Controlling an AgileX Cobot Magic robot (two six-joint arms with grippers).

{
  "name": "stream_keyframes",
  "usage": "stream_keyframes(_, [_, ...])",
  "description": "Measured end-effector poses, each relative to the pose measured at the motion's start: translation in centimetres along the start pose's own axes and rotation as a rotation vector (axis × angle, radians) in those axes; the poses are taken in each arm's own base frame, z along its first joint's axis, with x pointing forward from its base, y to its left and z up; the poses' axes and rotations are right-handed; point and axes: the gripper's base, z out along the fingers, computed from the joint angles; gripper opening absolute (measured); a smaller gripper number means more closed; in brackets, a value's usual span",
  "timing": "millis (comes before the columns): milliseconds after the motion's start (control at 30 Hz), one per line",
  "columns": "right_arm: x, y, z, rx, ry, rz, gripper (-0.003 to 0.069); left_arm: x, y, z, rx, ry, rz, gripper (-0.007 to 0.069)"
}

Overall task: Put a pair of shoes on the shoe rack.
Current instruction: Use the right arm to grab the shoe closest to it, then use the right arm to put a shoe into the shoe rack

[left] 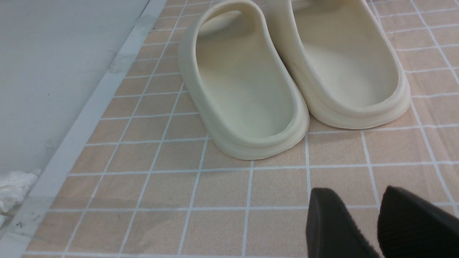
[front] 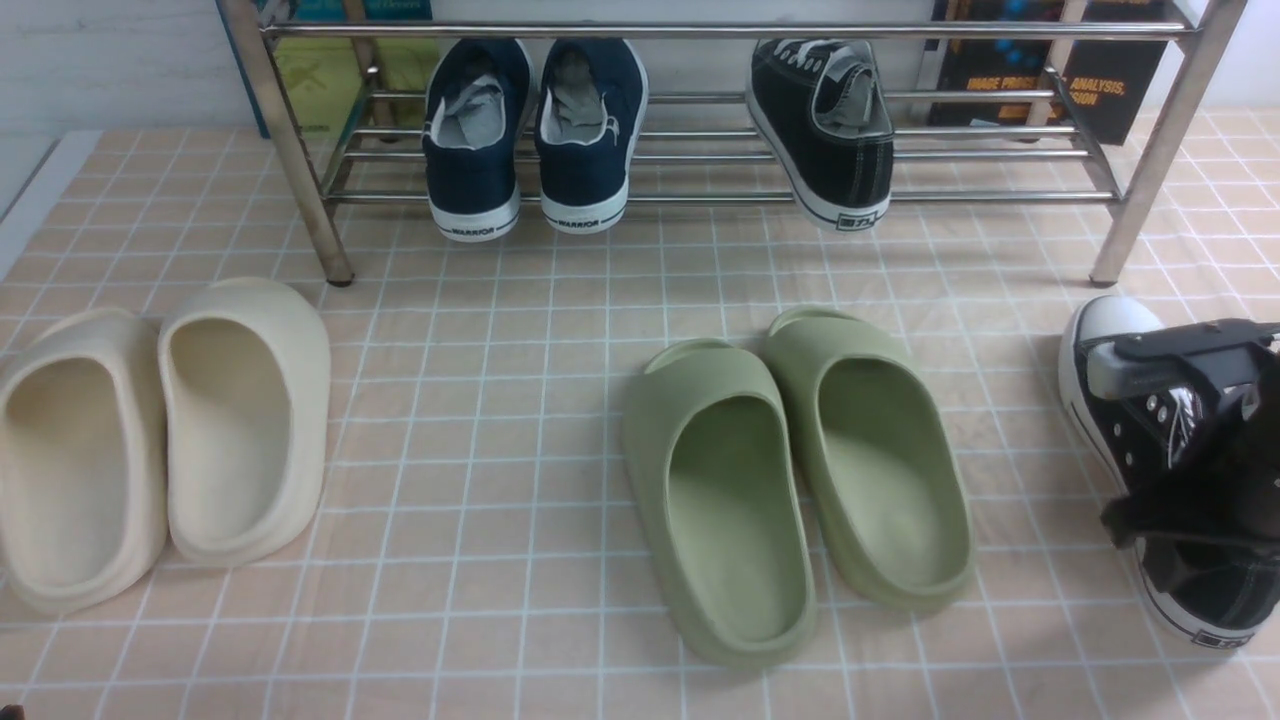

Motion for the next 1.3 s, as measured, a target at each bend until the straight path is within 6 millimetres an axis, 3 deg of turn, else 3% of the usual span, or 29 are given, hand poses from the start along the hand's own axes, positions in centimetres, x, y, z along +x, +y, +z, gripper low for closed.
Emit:
stream_keyframes(100, [-0.1, 0.6, 0.1, 0.001, -0.003, -0.048, 0.0038, 0.0, 0.0, 0.0, 0.000, 0.000, 0.000, 0.0238])
stream_keyframes(167, [0.1, 1.3, -0.5, -0.008, -0.015, -0.067, 0.0006, 0.0, 0.0, 0.0, 0.000, 0.000, 0.000, 0.0238])
stream_keyframes(333, [-0.3, 3.0, -4.9, -0.041, -0.088, -0.115, 0.0006, 0.0, 0.0, 0.0, 0.000, 0.000, 0.000, 0.0238])
stream_keyframes(500, [-3.4, 3.2, -9.8, -0.034, -0.260, -0.151, 0.0006, 0.0, 0.0, 0.0, 0.000, 0.000, 0.000, 0.0238])
stream_keyframes(633, [-5.7, 3.4, -11.3, -0.028, -0.314, -0.161, 0.0006, 0.0, 0.0, 0.0, 0.000, 0.000, 0.000, 0.0238])
stream_keyframes(833, [-8.3, 3.9, -10.2, -0.034, -0.241, -0.178, 0.0006, 0.0, 0.0, 0.0, 0.000, 0.000, 0.000, 0.0238])
stream_keyframes(1033, [-11.2, 4.5, -6.7, -0.043, -0.142, -0.177, 0.0006, 0.0, 0.0, 0.0, 0.000, 0.000, 0.000, 0.0238])
stream_keyframes(1300, [-14.7, 5.9, -4.0, -0.087, -0.125, -0.207, 0.0006, 0.0, 0.0, 0.0, 0.000, 0.000, 0.000, 0.0238])
